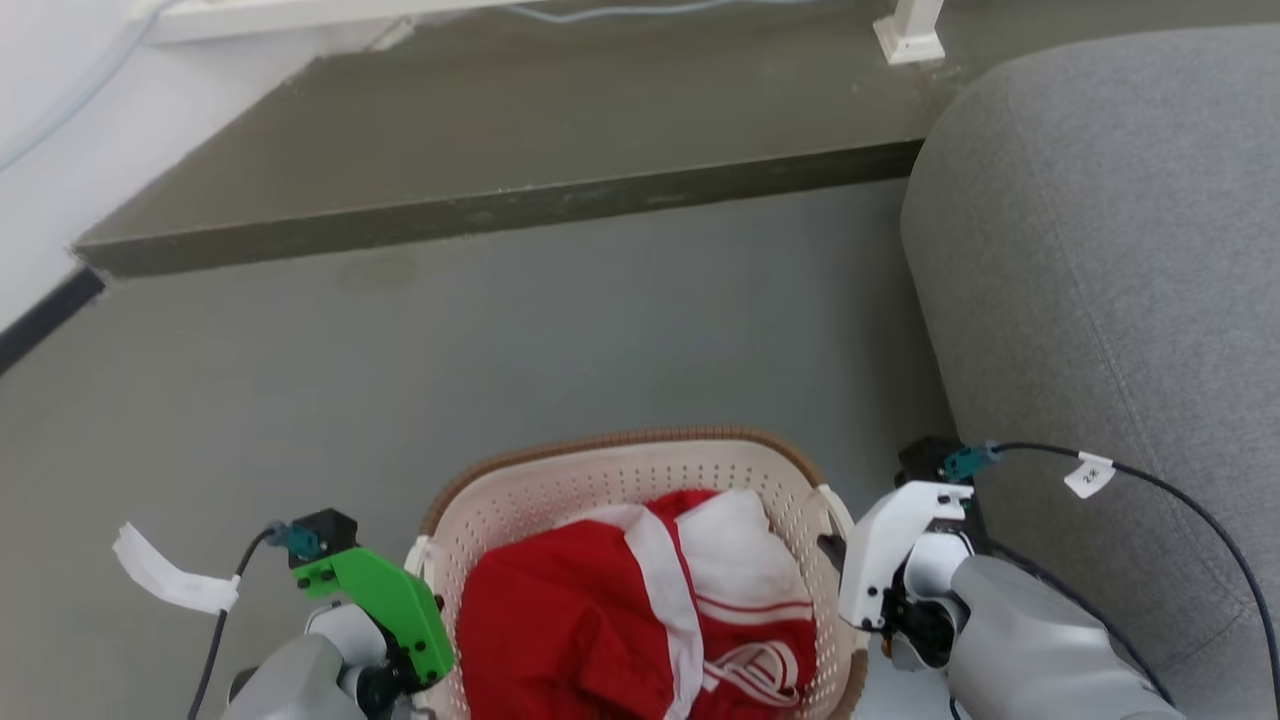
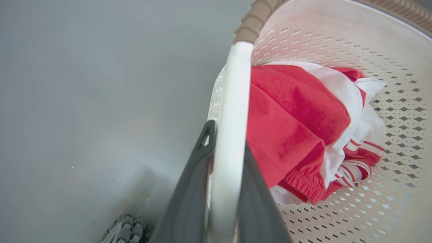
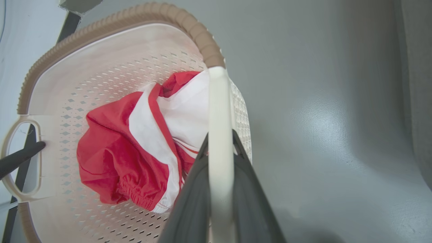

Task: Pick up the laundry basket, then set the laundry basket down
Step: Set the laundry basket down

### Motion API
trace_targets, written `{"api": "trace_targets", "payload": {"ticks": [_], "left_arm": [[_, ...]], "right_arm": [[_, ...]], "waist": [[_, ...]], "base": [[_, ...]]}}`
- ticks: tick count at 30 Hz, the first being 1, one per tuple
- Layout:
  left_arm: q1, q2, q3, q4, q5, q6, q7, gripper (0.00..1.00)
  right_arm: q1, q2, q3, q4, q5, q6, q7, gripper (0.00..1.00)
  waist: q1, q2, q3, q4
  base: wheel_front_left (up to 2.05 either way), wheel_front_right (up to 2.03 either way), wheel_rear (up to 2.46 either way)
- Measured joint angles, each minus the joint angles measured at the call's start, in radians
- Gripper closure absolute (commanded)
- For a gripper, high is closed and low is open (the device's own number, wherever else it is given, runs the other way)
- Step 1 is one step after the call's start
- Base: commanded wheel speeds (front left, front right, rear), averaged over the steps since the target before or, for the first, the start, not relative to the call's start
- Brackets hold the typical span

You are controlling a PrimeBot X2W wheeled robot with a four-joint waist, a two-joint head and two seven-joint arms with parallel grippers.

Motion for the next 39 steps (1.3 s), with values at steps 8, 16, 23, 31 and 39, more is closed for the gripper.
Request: {"api": "trace_targets", "payload": {"ticks": [8, 16, 23, 31, 39], "left_arm": [[-0.05, 0.011, -0.002, -0.019, 0.004, 0.0, -0.033, 1.0], [-0.119, 0.028, -0.008, -0.04, 0.018, 0.0, -0.067, 1.0], [-0.198, 0.041, -0.013, -0.064, 0.042, 0.0, -0.095, 1.0], [-0.266, 0.058, -0.015, -0.087, 0.052, 0.0, -0.129, 1.0], [-0.341, 0.067, -0.015, -0.103, 0.064, 0.0, -0.164, 1.0]], "right_arm": [[-0.057, -0.004, 0.007, -0.022, -0.003, -0.011, -0.027, 1.0], [-0.133, -0.007, 0.013, -0.045, -0.023, -0.027, -0.067, 1.0], [-0.215, -0.01, 0.014, -0.057, -0.036, -0.045, -0.109, 1.0], [-0.289, -0.01, 0.014, -0.067, -0.045, -0.063, -0.141, 1.0], [-0.373, -0.013, 0.016, -0.068, -0.059, -0.078, -0.166, 1.0]], "waist": [[0.0, 0.0, 0.086, -0.005], [0.0001, 0.0, 0.184, -0.009], [0.0001, 0.0, 0.287, -0.013], [0.0001, 0.0, 0.378, -0.015], [0.0001, 0.0, 0.482, -0.016]], "base": [[0.0, 0.0, 0.0], [0.0, 0.0, 0.0], [0.0, 0.0, 0.0], [0.0, 0.0, 0.0], [0.0, 0.0, 0.0]]}}
